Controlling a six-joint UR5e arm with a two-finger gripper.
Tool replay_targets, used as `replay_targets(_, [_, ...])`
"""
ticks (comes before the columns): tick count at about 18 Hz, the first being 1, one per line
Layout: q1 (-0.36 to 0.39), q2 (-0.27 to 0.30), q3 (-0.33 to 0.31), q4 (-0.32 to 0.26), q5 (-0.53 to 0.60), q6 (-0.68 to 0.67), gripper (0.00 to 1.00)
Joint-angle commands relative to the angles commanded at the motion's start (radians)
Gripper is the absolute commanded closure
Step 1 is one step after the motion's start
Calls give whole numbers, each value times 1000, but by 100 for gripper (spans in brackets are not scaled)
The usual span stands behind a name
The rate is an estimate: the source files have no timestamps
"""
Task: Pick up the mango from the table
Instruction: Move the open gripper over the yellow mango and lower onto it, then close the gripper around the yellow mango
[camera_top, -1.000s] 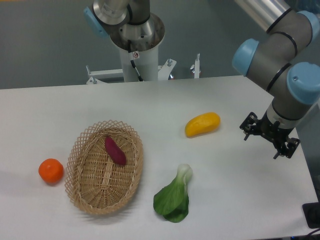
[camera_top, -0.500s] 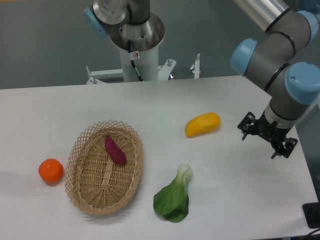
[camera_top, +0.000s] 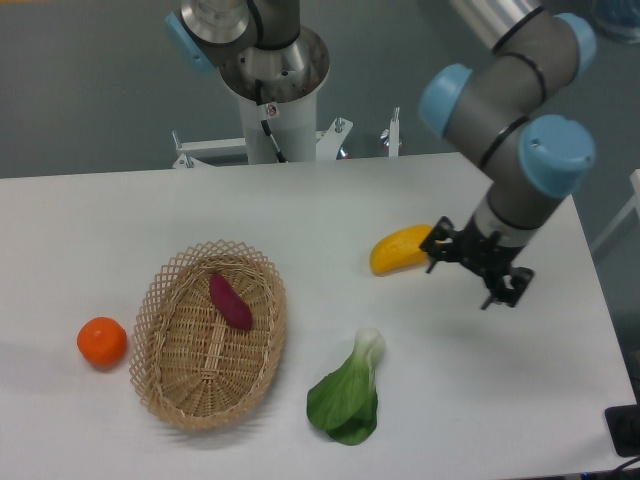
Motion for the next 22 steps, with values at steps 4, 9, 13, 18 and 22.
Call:
replay_targets(4, [-2,51,-106,12,71,138,0])
replay_targets(9, [5,72,-172,32,219,290,0])
replay_targets(13, [5,80,-267,176,221,295,0])
replay_targets(18, [9,85,-326,227,216,298,0])
replay_targets(22, [3,82,-322,230,221,287,0])
